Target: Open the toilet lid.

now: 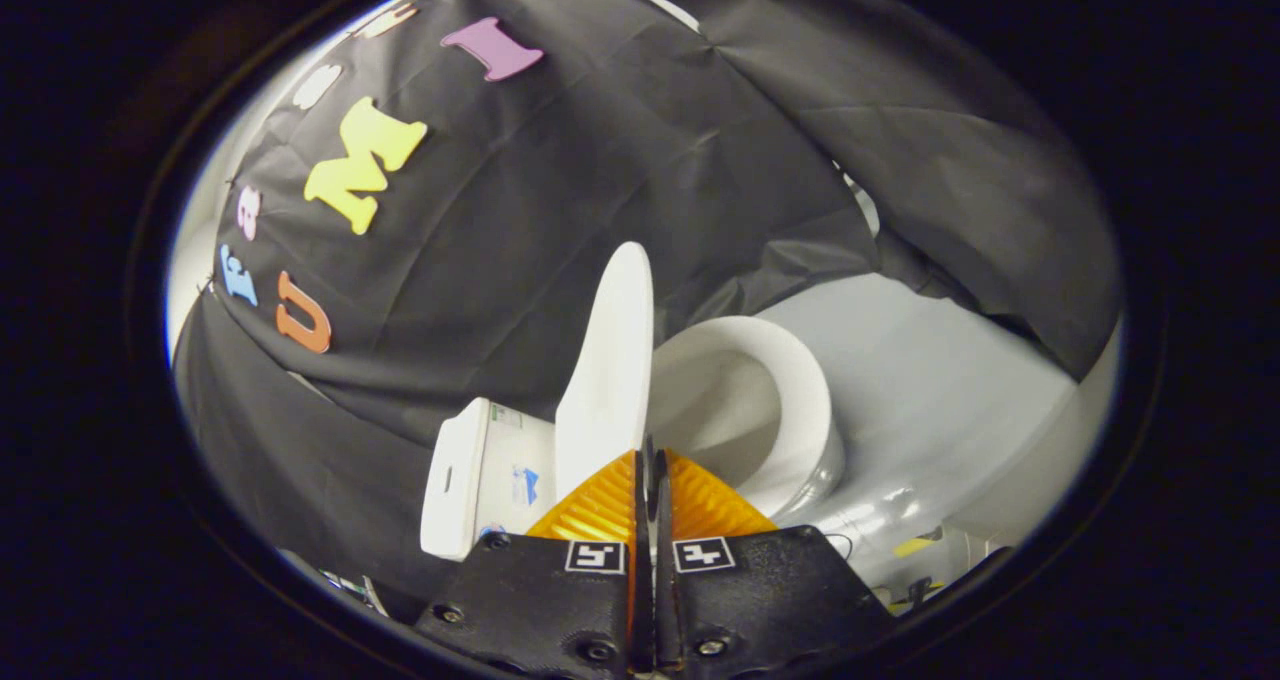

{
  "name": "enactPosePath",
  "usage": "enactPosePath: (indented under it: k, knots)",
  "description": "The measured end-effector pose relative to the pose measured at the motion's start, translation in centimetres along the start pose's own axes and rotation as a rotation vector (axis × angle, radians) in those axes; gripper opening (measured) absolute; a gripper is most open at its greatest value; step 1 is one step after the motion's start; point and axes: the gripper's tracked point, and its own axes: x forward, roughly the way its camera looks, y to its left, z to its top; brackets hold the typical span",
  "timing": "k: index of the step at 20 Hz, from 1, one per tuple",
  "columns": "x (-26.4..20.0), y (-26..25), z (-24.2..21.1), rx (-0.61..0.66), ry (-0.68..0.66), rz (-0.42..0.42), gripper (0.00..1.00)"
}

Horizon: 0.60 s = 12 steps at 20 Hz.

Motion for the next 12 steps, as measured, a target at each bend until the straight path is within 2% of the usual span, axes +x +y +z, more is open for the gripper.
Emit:
enactPosePath:
  k: [6, 12]
  knots:
    - [-0.5, 3.5, 0.2, -0.141, 0.000, -0.042, 0.05]
    - [-0.6, 6.2, 0.3, -0.226, -0.005, -0.080, 0.05]
